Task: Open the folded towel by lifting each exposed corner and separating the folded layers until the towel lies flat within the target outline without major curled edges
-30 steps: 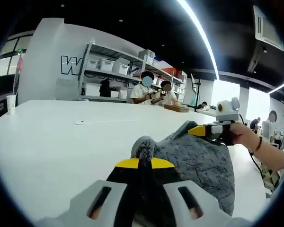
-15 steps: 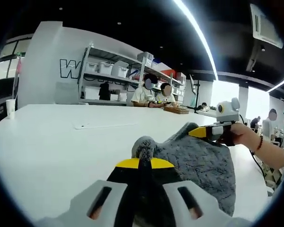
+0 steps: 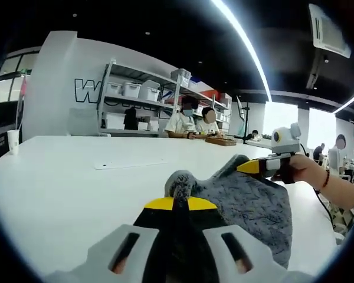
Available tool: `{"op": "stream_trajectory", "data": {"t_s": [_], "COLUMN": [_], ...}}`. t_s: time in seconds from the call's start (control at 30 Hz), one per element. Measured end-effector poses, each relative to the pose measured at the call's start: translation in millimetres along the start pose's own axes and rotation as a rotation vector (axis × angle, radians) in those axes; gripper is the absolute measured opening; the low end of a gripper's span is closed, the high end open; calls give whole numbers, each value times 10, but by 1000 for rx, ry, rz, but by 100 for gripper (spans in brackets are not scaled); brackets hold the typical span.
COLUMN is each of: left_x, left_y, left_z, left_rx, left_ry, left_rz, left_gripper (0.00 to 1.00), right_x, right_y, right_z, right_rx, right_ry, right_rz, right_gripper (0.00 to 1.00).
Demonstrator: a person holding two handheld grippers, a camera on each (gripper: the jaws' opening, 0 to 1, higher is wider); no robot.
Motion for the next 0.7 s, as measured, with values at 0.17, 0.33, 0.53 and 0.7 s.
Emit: {"op": "stream_trajectory", "data": {"t_s": [0.17, 0.33, 0.53, 0.7], "left_x": [-20, -12, 8, 41], "left_y": [-43, -110, -181, -197], "left_z": [-41, -62, -75, -72], "left_rx": [6, -7, -19, -24], "left_ry": [-8, -15, -13, -9], "left_rz": [28, 46, 54, 57], "left_gripper": [3, 3, 3, 3], "right_x": [43, 66, 83, 78], "right_y": [7, -24, -58, -95], "right_z": [-99, -140, -190, -175], "right_rx": [10, 24, 35, 43], "right_ry": [-9, -17, -29, -37], "right_rz": [20, 34, 48, 57], "right_gripper": [0, 0, 0, 0]}}
Point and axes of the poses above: the point that each gripper's makers call its tool centre point, and the gripper's own axes: x roughly backward along the fingers, z roughly to its right, y roughly out of its underside, the point moved 7 cm from there along x, roughly backward along the fingers, and after that the axes turned 15 degrees about -x, right-handed, at the moved point
